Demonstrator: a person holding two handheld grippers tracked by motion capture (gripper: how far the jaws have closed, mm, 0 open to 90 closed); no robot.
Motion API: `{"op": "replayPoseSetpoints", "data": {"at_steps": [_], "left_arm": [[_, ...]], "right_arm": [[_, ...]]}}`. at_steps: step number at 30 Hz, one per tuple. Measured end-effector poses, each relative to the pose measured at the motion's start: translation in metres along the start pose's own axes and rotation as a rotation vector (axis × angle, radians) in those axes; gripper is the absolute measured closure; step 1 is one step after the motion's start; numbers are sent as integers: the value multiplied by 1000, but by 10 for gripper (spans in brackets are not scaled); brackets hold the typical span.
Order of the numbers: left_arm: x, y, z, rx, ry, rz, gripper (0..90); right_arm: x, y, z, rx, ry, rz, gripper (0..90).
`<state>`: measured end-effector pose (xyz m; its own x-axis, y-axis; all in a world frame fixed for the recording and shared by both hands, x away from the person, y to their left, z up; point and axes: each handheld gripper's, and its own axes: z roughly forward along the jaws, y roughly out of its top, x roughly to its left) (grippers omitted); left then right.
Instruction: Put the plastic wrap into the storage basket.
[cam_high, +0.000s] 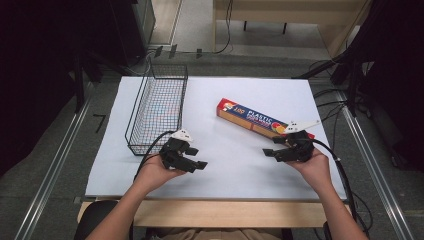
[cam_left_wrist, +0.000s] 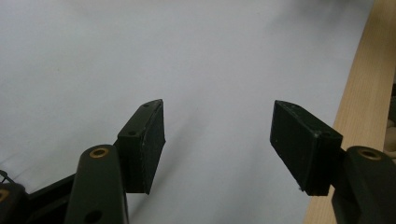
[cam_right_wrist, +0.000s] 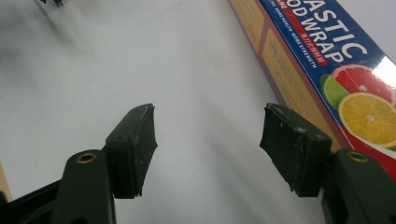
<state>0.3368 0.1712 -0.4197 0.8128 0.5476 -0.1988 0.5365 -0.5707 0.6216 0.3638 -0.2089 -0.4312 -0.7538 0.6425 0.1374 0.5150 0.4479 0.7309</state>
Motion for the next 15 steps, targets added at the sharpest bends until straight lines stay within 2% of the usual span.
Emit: {"op": "replayPoseSetpoints", "data": {"at_steps": [3,8,10,15], "left_arm": [[-1,0,0,2,1,-5,362],[-4,0,0,-3,0,9,362],[-5,1,0,-7,-11,-10,363],[-8,2,-2,-14,-20,6,367]], "right_arm": [[0,0,1,1,-1,-1,363],[1,1,2,6,-3,-6,363],[1,0,2,7,-4,-7,363],[1,0,2,11,-6,-11,363]]}}
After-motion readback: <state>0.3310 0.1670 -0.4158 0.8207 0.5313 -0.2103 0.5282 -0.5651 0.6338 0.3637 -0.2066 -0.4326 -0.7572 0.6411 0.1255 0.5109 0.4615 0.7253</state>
